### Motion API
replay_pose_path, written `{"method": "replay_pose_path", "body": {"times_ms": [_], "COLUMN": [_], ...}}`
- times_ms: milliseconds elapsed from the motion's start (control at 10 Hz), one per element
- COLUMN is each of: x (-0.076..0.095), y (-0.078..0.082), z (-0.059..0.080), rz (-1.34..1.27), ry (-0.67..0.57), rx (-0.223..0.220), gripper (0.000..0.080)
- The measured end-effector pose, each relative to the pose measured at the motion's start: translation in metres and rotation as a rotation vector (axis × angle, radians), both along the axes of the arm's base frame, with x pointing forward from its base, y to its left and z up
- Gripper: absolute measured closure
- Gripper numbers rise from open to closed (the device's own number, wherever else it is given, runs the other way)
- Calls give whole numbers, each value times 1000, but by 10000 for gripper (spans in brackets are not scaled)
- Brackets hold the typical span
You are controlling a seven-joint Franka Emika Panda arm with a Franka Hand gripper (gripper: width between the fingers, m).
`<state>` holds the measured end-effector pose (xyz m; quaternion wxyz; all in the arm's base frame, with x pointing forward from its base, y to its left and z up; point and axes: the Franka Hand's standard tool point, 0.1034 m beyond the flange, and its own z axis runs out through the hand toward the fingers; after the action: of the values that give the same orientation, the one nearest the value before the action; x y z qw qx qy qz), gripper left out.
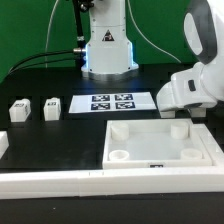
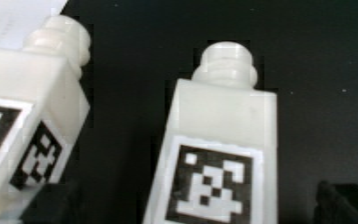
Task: Assemble one leg
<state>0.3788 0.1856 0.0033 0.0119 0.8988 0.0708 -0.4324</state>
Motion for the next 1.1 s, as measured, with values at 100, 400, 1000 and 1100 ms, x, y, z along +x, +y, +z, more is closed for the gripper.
{"method": "replay_pose_path", "body": {"times_ms": [100,400,1000,1100], "x": [0,0,1,2], "y": [0,0,0,-1], "z": [0,0,1,6], "rz": [-1,-2,-2,-2], "ry": [-1,-1,-1,-5], "rx": [0,-1,-2,-2], "gripper": [151,409,509,509]}}
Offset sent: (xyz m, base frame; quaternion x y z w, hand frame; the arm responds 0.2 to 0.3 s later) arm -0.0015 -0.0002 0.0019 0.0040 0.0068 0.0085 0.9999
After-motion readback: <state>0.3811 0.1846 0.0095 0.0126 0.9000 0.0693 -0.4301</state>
